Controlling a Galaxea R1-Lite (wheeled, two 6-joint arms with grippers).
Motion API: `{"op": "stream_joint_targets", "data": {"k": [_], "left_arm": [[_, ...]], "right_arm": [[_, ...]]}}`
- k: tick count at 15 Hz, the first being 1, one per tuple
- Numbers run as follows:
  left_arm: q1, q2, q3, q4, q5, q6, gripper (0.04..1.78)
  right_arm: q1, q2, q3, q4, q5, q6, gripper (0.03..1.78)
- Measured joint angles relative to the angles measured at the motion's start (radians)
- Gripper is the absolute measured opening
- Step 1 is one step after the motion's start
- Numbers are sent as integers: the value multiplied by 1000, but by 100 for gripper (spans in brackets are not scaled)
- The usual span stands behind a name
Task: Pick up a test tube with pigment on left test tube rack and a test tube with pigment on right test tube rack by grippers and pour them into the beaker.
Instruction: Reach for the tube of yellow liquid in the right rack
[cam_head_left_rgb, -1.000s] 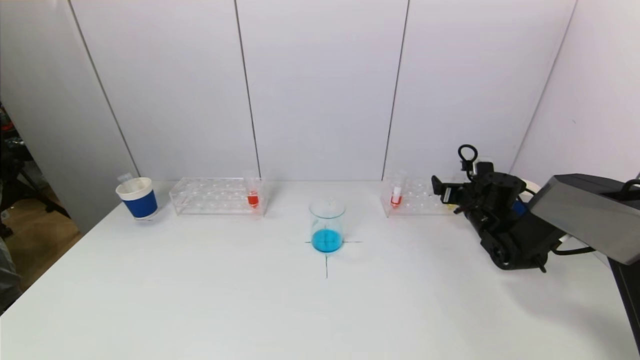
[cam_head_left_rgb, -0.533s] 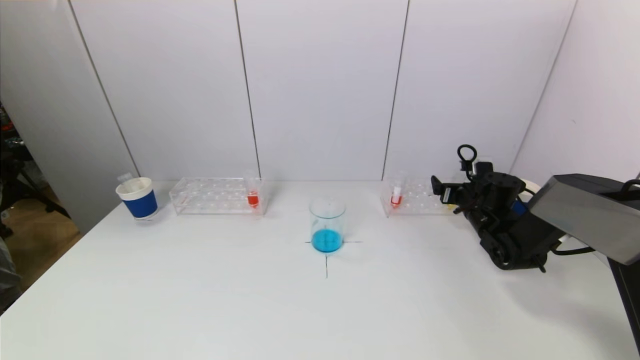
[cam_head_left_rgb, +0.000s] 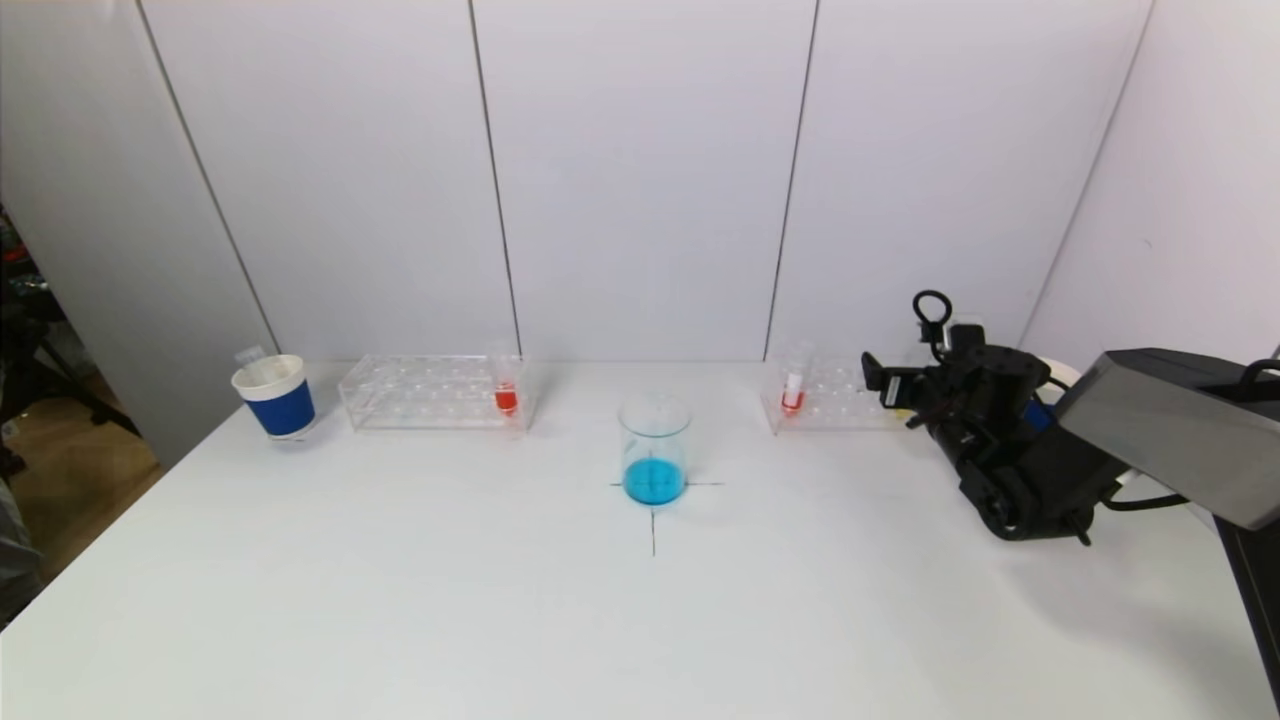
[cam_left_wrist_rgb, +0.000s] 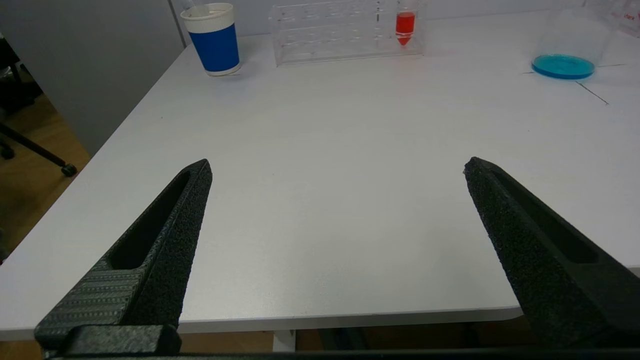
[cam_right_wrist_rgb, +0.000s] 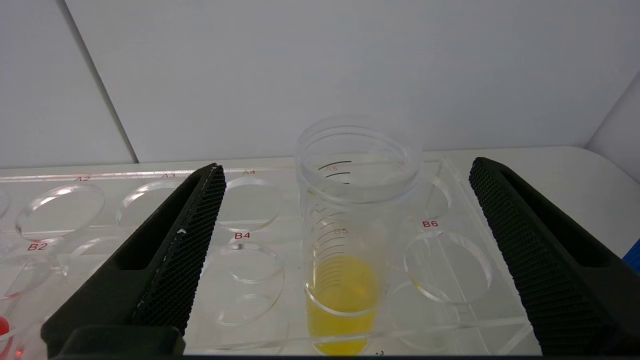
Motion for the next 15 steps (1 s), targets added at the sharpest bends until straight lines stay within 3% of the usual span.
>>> {"op": "stream_joint_targets", "data": {"k": [3,5,7,11,13,15], "left_arm": [[0,0,0,0,0,0,176],[0,0,0,0,0,0,176],[0,0,0,0,0,0,176],[0,0,0,0,0,0,176],[0,0,0,0,0,0,176],[0,0,0,0,0,0,176]], "right_arm": [[0,4,0,-3,0,0,172],[0,4,0,-3,0,0,158],[0,4,0,-3,0,-1,133],[0,4,0,-1,0,-1,61],[0,4,0,0,0,-1,51],[0,4,0,0,0,-1,55]]}}
